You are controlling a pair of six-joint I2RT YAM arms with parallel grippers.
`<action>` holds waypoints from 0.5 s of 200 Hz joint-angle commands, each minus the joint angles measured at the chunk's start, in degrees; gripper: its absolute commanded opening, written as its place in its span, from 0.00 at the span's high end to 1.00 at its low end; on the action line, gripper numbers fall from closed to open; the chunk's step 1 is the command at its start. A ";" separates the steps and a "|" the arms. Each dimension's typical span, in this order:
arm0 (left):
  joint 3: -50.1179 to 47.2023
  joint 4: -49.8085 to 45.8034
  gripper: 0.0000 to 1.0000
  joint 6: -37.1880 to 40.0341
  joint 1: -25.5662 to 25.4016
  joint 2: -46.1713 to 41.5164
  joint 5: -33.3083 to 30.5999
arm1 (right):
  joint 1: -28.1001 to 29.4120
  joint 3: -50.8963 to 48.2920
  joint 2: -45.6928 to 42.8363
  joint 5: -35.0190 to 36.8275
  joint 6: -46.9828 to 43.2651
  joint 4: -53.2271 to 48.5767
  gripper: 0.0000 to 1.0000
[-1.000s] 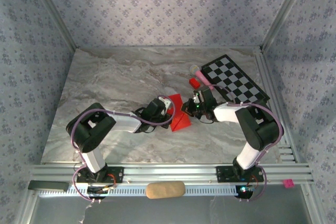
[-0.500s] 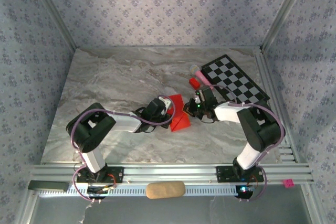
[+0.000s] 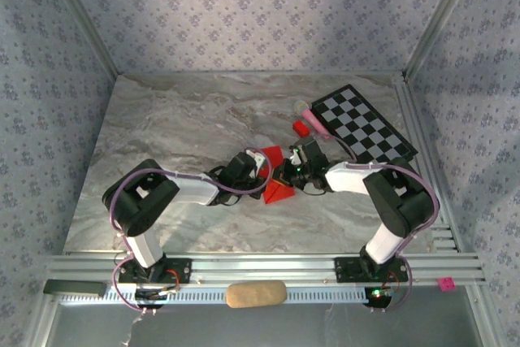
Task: Fold a paper plane with a square sheet of paper (pick it up from the middle)
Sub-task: Fold the triangle a second time at the center of the table.
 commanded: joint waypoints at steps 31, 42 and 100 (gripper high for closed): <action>0.01 -6.01 1.00 0.89 0.34 0.48 -0.15 | 0.82 -3.38 3.06 1.20 1.58 2.65 0.99; 0.02 -5.98 1.00 0.64 0.49 0.35 -0.08 | 0.82 -4.15 3.50 1.80 1.79 3.01 0.99; 2.46 -11.04 0.76 -2.16 2.25 -4.90 0.21 | 0.59 -5.51 3.62 2.89 2.81 4.14 1.00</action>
